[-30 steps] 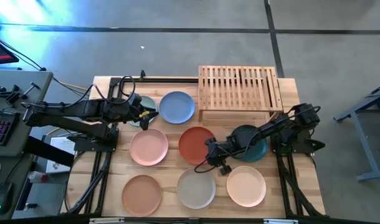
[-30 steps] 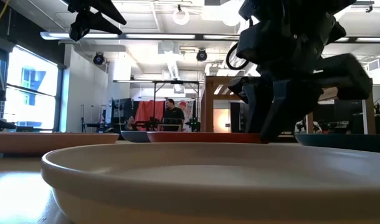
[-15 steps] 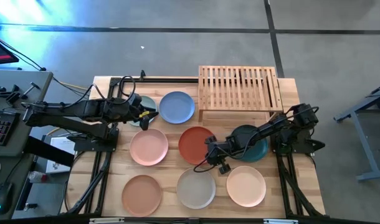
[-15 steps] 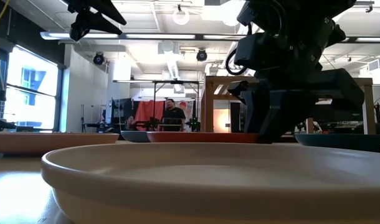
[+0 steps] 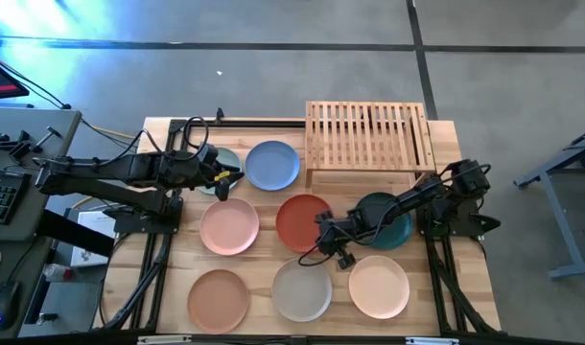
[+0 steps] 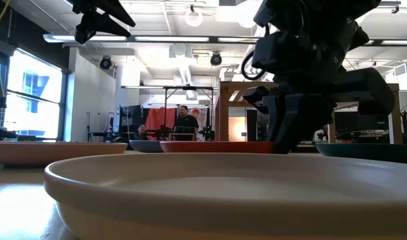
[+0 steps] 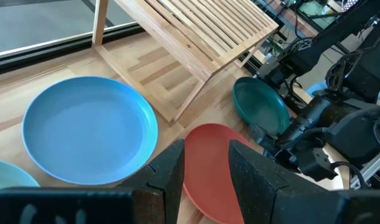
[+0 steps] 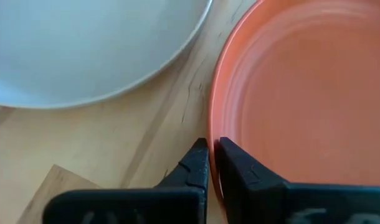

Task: Place and stack plates onto a shelf
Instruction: Put the orange plate on the shelf

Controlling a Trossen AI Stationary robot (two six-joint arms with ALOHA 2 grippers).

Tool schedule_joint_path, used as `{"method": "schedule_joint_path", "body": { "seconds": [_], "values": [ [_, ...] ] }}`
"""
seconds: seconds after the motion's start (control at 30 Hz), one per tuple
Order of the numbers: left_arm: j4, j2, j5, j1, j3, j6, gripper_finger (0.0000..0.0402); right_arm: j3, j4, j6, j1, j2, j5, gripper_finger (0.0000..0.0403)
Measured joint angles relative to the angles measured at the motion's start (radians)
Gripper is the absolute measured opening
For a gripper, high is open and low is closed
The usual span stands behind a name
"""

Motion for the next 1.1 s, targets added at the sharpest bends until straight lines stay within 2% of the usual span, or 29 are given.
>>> {"method": "schedule_joint_path", "body": {
  "seconds": [0.2,0.43,0.83,1.1],
  "values": [
    [0.000,0.000,0.000,0.000,0.000,0.000,0.0113,0.086,-0.084,0.004,0.001,0.000,-0.014,0.0001],
    [0.000,0.000,0.000,0.000,0.000,0.000,0.0113,0.227,-0.292,-0.013,0.001,0.000,-0.023,0.0000],
    [0.000,0.000,0.000,0.000,0.000,0.000,0.0113,0.337,-0.416,-0.082,0.001,0.000,-0.038,0.0000],
    [0.000,0.000,0.000,0.000,0.000,0.000,0.0113,0.466,-0.561,-0.131,0.001,0.000,-0.036,0.0000]
  ]
}}
